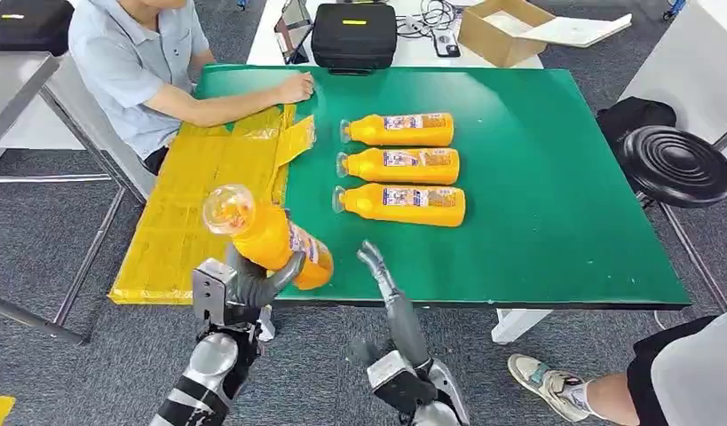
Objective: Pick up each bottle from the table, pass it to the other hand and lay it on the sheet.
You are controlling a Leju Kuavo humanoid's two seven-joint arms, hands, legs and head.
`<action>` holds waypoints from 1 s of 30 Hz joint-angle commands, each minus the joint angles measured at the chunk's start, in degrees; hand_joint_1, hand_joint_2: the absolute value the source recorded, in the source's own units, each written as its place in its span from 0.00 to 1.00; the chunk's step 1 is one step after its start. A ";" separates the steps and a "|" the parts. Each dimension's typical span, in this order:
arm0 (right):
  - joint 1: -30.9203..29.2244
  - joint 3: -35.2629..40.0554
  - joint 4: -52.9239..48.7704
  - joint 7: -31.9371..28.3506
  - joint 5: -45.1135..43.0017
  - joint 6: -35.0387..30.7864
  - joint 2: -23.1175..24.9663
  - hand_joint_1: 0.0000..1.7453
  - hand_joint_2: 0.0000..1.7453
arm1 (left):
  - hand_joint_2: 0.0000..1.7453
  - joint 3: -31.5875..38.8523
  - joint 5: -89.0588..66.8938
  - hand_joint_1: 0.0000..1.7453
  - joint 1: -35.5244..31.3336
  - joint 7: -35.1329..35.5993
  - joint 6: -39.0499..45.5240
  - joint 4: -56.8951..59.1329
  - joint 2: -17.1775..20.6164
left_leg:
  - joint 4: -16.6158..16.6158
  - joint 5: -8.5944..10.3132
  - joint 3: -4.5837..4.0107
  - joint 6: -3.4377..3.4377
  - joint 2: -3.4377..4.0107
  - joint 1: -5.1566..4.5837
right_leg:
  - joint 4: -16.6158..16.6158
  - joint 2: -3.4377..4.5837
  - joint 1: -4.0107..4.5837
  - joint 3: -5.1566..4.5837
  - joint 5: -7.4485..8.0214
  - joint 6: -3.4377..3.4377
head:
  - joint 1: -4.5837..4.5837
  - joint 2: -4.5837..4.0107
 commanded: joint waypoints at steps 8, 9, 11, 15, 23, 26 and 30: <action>3.79 -12.99 -9.10 0.04 -3.54 -2.17 2.20 0.00 0.00 | 1.00 -0.37 -0.67 1.00 0.20 0.73 2.40 -1.38 3.49 | 0.00 -0.10 0.24 -0.06 -0.10 0.03 | 0.00 -0.12 0.04 0.29 -0.14 -0.11 | 0.00 0.00; 3.77 -12.63 -10.19 0.04 -2.40 -3.45 1.66 0.00 0.00 | 1.00 0.09 0.39 1.00 -1.20 0.95 1.82 -1.42 3.19 | -0.01 -0.04 0.09 -0.04 -0.04 0.01 | -0.01 -0.06 0.02 0.11 -0.05 -0.07 | 0.00 0.00; 3.67 -12.57 -10.28 0.04 -2.48 -3.49 1.67 0.00 0.00 | 1.00 0.28 -1.13 1.00 -1.54 0.19 3.54 -1.63 3.10 | 0.03 -0.10 0.20 -0.06 -0.05 0.04 | 0.02 -0.10 0.06 0.24 -0.12 -0.11 | 0.02 0.00; 3.67 -12.57 -10.28 0.04 -2.48 -3.49 1.67 0.00 0.00 | 1.00 0.28 -1.13 1.00 -1.54 0.19 3.54 -1.63 3.10 | -0.03 -0.03 0.11 -0.03 -0.02 0.00 | -0.03 -0.04 0.02 0.12 -0.03 -0.06 | 0.00 0.00; 0.30 -4.91 -9.38 0.04 -0.51 -9.58 0.24 0.00 0.00 | 1.00 15.10 -45.20 1.00 -9.64 -7.61 29.11 13.39 -4.73 | -0.02 -0.06 0.27 -0.06 0.00 0.04 | -0.03 -0.04 0.06 0.28 -0.07 -0.10 | 0.00 0.00; 0.09 -4.52 -8.73 0.04 -1.23 -9.18 0.32 0.00 0.00 | 1.00 18.07 -49.16 1.00 -11.72 -7.02 29.11 17.84 -5.62 | -0.03 -0.06 0.32 -0.05 -0.02 0.06 | -0.06 -0.04 0.07 0.36 -0.05 -0.11 | 0.02 0.00; -0.39 -4.98 -7.25 0.04 -3.19 -7.48 1.08 0.00 0.00 | 1.00 23.53 -56.97 1.00 -17.01 -5.27 29.11 28.47 -5.93 | -0.04 -0.09 0.45 -0.06 0.02 0.07 | -0.08 -0.03 0.09 0.48 -0.07 -0.13 | 0.00 0.00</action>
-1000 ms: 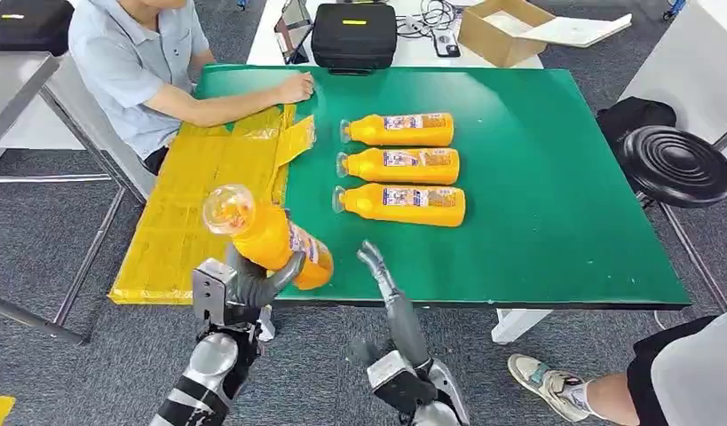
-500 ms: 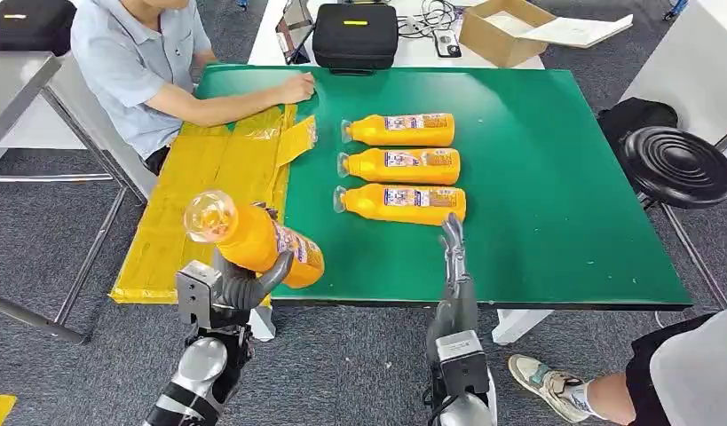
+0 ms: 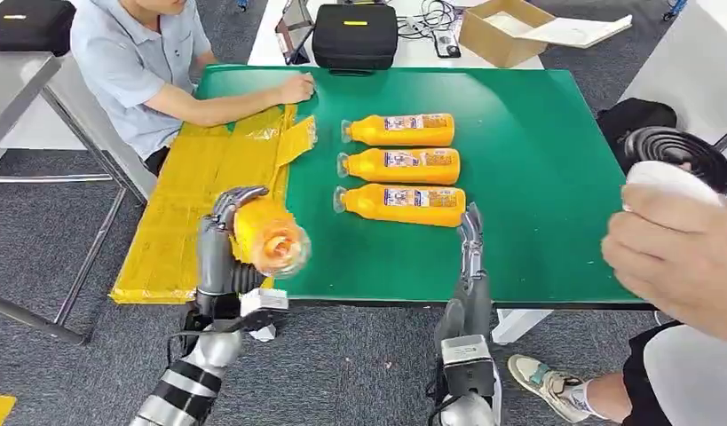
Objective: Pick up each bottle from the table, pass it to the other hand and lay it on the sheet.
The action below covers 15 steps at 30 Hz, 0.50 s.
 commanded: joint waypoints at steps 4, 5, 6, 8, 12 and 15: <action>-3.55 3.28 4.46 0.04 -3.35 3.47 -0.16 0.00 0.00 | 1.00 21.52 -21.12 1.00 -17.40 6.65 0.40 34.81 -3.81 | -0.10 -0.04 0.41 -0.06 0.03 0.07 | -0.11 0.01 0.09 0.41 -0.05 -0.13 | 0.00 0.00; -3.68 3.32 4.70 0.04 -3.25 3.47 0.07 0.00 0.00 | 1.00 22.06 -20.81 1.00 -17.93 5.95 0.40 35.68 -3.37 | -0.08 0.02 0.25 -0.04 -0.02 0.04 | -0.06 -0.03 0.05 0.26 -0.02 -0.09 | 0.02 0.00; -3.68 3.32 4.70 0.04 -3.25 3.47 0.07 0.00 0.00 | 1.00 22.06 -20.81 1.00 -17.93 5.95 0.40 35.68 -3.37 | -0.10 -0.03 0.41 -0.07 -0.05 0.07 | -0.08 -0.06 0.09 0.43 -0.08 -0.14 | 0.00 0.00; -3.62 3.20 4.73 0.04 -3.18 3.41 0.15 0.00 0.00 | 1.00 22.03 -21.05 1.00 -18.40 6.35 0.40 36.80 -3.18 | -0.05 -0.07 0.40 -0.08 0.07 0.08 | -0.07 0.06 0.11 0.41 -0.08 -0.13 | 0.00 0.00; -3.37 2.69 6.23 0.04 -3.62 5.33 0.90 0.00 0.00 | 1.00 19.28 -30.75 1.00 -22.84 19.54 0.40 45.35 0.52 | -0.06 -0.06 0.40 -0.06 -0.05 0.07 | -0.04 -0.08 0.10 0.43 -0.13 -0.12 | 0.02 0.00; -3.30 2.61 6.30 0.04 -3.68 5.36 1.04 0.00 0.00 | 1.00 18.60 -32.57 1.00 -23.36 21.93 0.40 46.45 1.14 | -0.06 -0.05 0.40 -0.07 -0.08 0.08 | -0.03 -0.11 0.10 0.44 -0.13 -0.12 | 0.02 0.00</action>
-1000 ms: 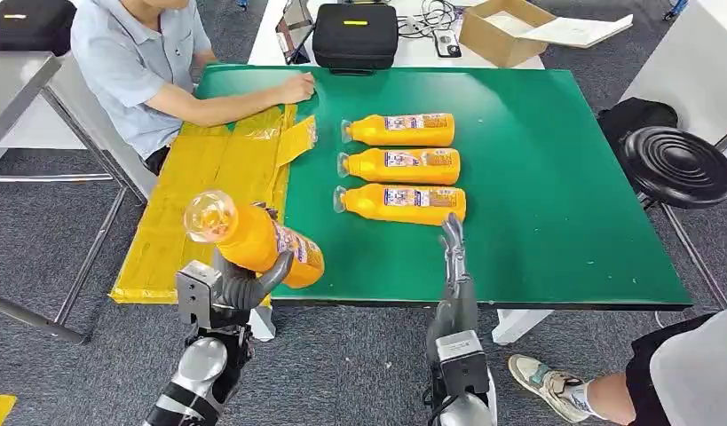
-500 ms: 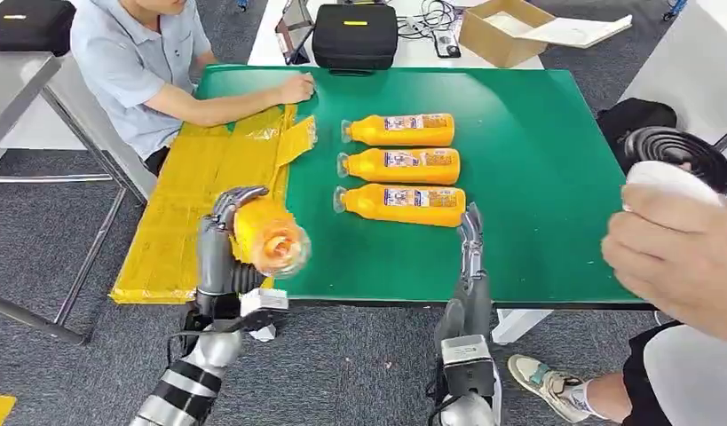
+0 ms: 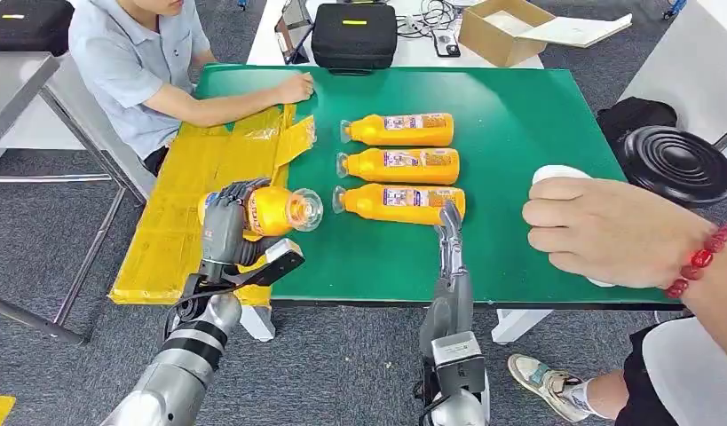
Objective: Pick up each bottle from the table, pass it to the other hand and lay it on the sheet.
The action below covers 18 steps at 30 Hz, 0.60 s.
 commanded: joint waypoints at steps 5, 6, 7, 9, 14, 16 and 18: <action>-2.03 0.27 5.27 0.04 -0.59 1.38 0.48 0.00 0.00 | 1.00 0.88 -10.07 1.00 -9.52 13.72 0.18 18.85 4.31 | -0.05 -0.06 0.26 -0.05 0.00 0.04 | -0.05 -0.03 0.05 0.26 -0.07 -0.08 | 0.00 0.00; -2.03 0.27 5.27 0.04 -0.59 1.38 0.48 0.00 0.00 | 1.00 0.88 -10.07 1.00 -9.52 13.72 0.18 18.85 4.31 | -0.03 -0.08 0.22 -0.05 0.14 0.05 | -0.05 0.11 0.06 0.22 -0.03 -0.08 | 0.00 0.00; -2.03 0.27 5.27 0.04 -0.59 1.38 0.48 0.00 0.00 | 1.00 0.88 -10.07 1.00 -9.52 13.72 0.18 18.85 4.31 | -0.02 -0.12 0.32 -0.07 0.15 0.07 | -0.04 0.10 0.08 0.31 -0.08 -0.12 | -0.02 0.00; -2.05 -0.10 5.82 0.04 -0.65 1.97 0.86 0.00 0.00 | 1.00 -1.10 -13.67 1.00 -12.09 20.28 0.18 24.37 5.23 | -0.01 -0.09 0.21 -0.05 0.12 0.05 | -0.04 0.07 0.06 0.21 -0.05 -0.09 | 0.00 0.00; -1.40 -0.40 5.45 0.04 -0.52 2.61 1.37 0.00 0.00 | 1.00 -3.83 -17.69 1.00 -15.25 30.05 -3.63 28.65 6.77 | 0.01 -0.10 0.24 -0.07 0.07 0.08 | -0.01 0.03 0.09 0.25 -0.07 -0.12 | 0.00 0.00; -1.20 -0.79 5.63 0.04 -0.70 2.73 1.52 0.00 0.00 | 1.00 -5.84 -20.63 1.00 -15.99 34.57 -7.05 29.73 7.65 | 0.01 -0.09 0.21 -0.07 0.14 0.06 | 0.00 0.08 0.07 0.19 -0.06 -0.11 | -0.02 0.00; -1.24 -1.09 6.13 0.04 -0.93 3.13 1.63 0.00 0.00 | 1.00 -7.17 -22.51 1.00 -16.62 37.34 -11.17 30.65 8.19 | 0.01 -0.12 0.29 -0.08 0.08 0.10 | -0.02 0.02 0.11 0.31 -0.10 -0.13 | 0.00 0.00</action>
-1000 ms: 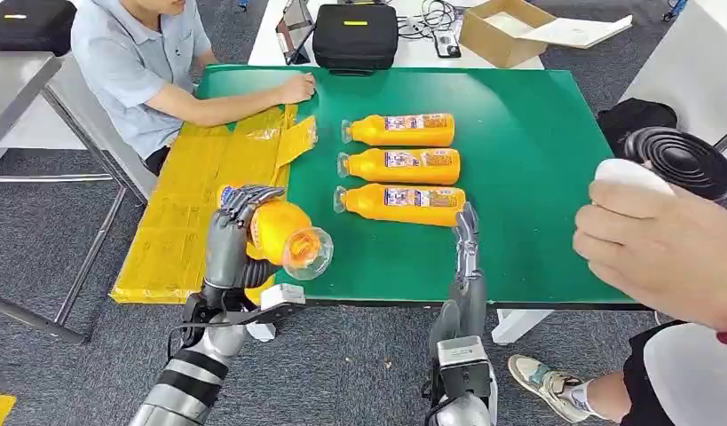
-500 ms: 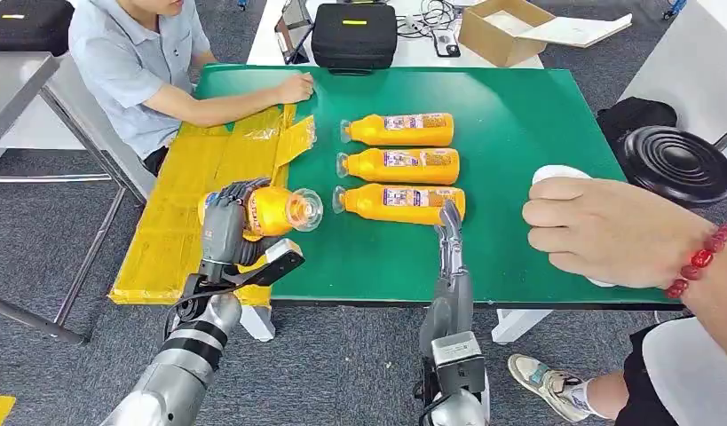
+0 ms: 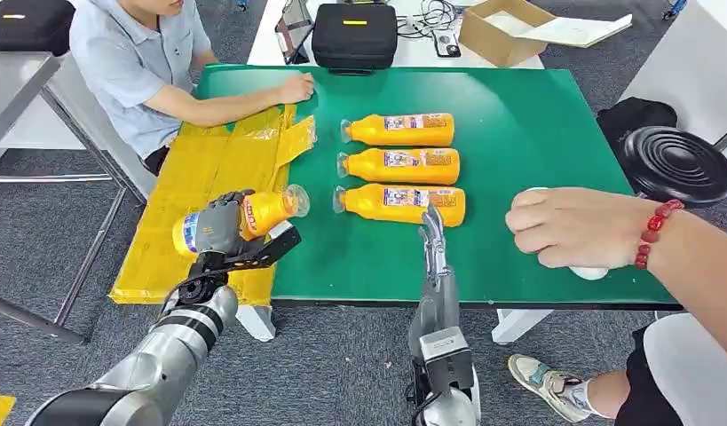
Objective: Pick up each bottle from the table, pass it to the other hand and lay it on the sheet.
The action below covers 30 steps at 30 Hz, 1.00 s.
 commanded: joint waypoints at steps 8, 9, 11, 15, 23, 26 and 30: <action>-1.46 -2.07 6.07 0.04 -1.12 1.68 0.89 0.00 0.00 | 1.00 -11.10 -9.26 1.00 -6.57 13.50 -18.02 12.16 3.61 | -0.03 -0.19 0.47 -0.06 0.07 0.09 | -0.06 0.05 0.10 0.49 -0.16 -0.13 | 0.00 0.00; -1.54 -1.99 6.37 0.04 -0.95 1.71 1.01 0.00 0.00 | 1.00 -12.67 -9.26 1.00 -6.30 14.03 -18.60 12.24 3.71 | -0.06 -0.12 0.36 -0.05 0.09 0.05 | -0.06 0.07 0.05 0.35 -0.10 -0.10 | 0.00 0.00; -1.56 -1.99 6.52 0.04 -1.03 1.76 1.09 0.00 0.00 | 1.00 -12.84 -9.26 1.00 -6.26 14.11 -19.01 12.38 3.69 | -0.08 -0.06 0.25 -0.04 0.08 0.02 | -0.06 0.06 0.02 0.24 -0.04 -0.07 | 0.00 0.00; -1.74 -2.06 7.21 0.04 -0.93 1.48 1.14 0.00 0.00 | 1.00 -11.33 -7.49 0.13 -5.24 13.13 -21.74 12.62 3.28 | -0.07 -0.15 0.47 -0.07 0.16 0.07 | -0.09 0.13 0.08 0.45 -0.10 -0.13 | 0.00 0.00; -1.58 -3.15 7.70 0.04 -0.72 2.44 0.82 0.00 0.00 | 1.00 -4.39 2.23 0.00 -3.88 2.27 -25.38 11.40 0.52 | -0.10 -0.10 0.52 -0.03 0.08 0.02 | -0.10 0.07 0.02 0.52 -0.07 -0.09 | -0.02 0.00; -1.58 -3.15 7.70 0.04 -0.72 2.44 0.82 0.00 0.00 | 1.00 -4.39 2.23 0.00 -3.88 2.27 -25.38 11.40 0.52 | -0.09 -0.04 0.55 -0.02 -0.17 -0.02 | -0.09 -0.07 -0.03 0.58 -0.07 -0.06 | -0.02 0.00; -1.47 -3.27 7.54 0.04 -0.69 2.49 0.84 0.00 0.00 | 0.00 -4.23 2.73 0.00 -3.86 1.33 -25.26 11.21 0.26 | -0.09 -0.03 0.69 -0.03 -0.13 0.01 | -0.12 -0.08 0.01 0.76 -0.04 -0.10 | 0.00 0.00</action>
